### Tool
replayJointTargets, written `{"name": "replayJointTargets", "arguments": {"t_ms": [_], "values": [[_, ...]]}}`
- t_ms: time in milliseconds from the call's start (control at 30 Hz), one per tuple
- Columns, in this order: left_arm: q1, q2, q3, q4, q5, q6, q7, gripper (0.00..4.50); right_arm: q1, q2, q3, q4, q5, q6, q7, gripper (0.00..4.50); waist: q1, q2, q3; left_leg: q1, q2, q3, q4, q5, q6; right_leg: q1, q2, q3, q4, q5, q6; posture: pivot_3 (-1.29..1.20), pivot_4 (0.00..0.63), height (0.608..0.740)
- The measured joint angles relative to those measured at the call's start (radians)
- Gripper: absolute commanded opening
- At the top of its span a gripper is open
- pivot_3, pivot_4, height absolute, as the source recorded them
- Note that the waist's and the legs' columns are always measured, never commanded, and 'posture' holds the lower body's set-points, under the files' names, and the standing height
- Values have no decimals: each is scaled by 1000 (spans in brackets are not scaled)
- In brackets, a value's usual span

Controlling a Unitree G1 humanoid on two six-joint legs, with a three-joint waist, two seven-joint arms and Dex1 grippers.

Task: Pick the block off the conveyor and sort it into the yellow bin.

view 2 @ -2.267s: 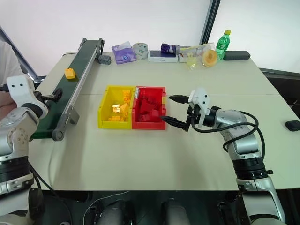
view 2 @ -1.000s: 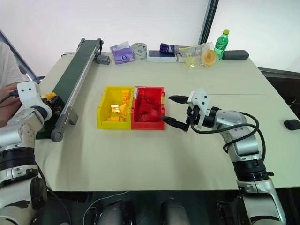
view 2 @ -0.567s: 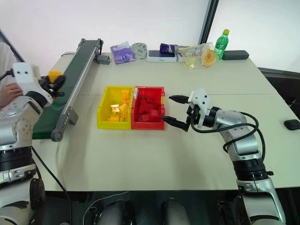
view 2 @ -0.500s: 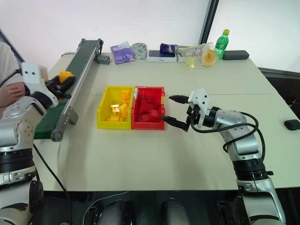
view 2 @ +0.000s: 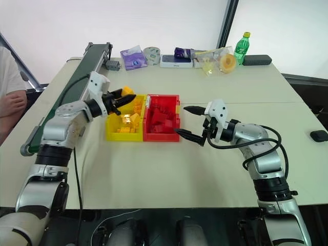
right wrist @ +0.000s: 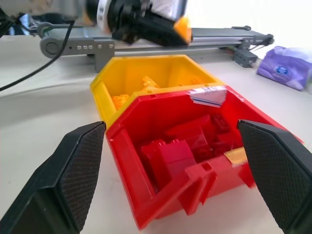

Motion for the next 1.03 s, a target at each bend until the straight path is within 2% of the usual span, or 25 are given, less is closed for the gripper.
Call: {"name": "replayJointTargets", "arguments": {"t_ms": [33, 233, 267, 433, 567, 667, 767, 1033], "values": [[0, 0, -2, 11, 6, -9, -4, 1300, 11, 0, 0, -12, 0, 4, -5, 4500, -1, 0, 0, 0, 0, 0, 0, 0, 0, 0, 0, 0, 0, 0, 0, 0, 150, 740], [-3, 3, 8, 53, 18, -30, -21, 4289, 41, -2, -4, -45, 1, 9, -28, 4500, 3, 0, 0, 0, 0, 0, 1, 0, 0, 0, 0, 0, 1, 0, 0, 0, 150, 740], [-4, 4, 11, 53, 18, -30, -23, 4456, 41, -2, -4, -46, 1, 9, -30, 4500, 5, 0, 0, 0, 0, 0, 1, 0, 0, 0, 0, 0, 1, 0, 0, 0, 150, 740], [12, 45, 22, 9, 17, -28, -44, 4456, 38, -4, -4, -45, 1, 8, -31, 4500, 4, 0, 0, 0, 0, 0, 1, 0, 0, 0, 0, 0, 1, 0, 0, 0, 150, 740], [80, 104, 96, -104, -30, -1, -60, 4456, 27, -5, -4, -36, 1, 6, -25, 4500, -2, 0, 0, 0, 1, -1, 0, 0, 0, 0, 0, 1, 1, 0, 0, 0, 150, 740], [165, 181, 196, -200, -95, 93, -42, 4456, 15, -22, -4, -19, 0, 4, -8, 4500, -3, 0, 0, 0, 1, -1, 0, 0, 0, 0, 0, 1, 1, 0, 0, 0, 150, 740], [252, 266, 256, -274, -114, 112, -56, 4456, 15, -40, -17, -7, 1, 2, 8, 4500, 0, 0, 0, 0, 1, -1, 0, 0, 0, 0, 0, 1, 1, 0, 0, 0, 150, 740], [539, 366, 484, -413, -191, 148, -101, 4456, 49, -104, -51, 11, 1, -2, 57, 4500, 0, 1, 0, 0, 0, -2, -1, -1, 1, 0, -2, 1, 1, 0, 0, 0, 150, 740]]}}
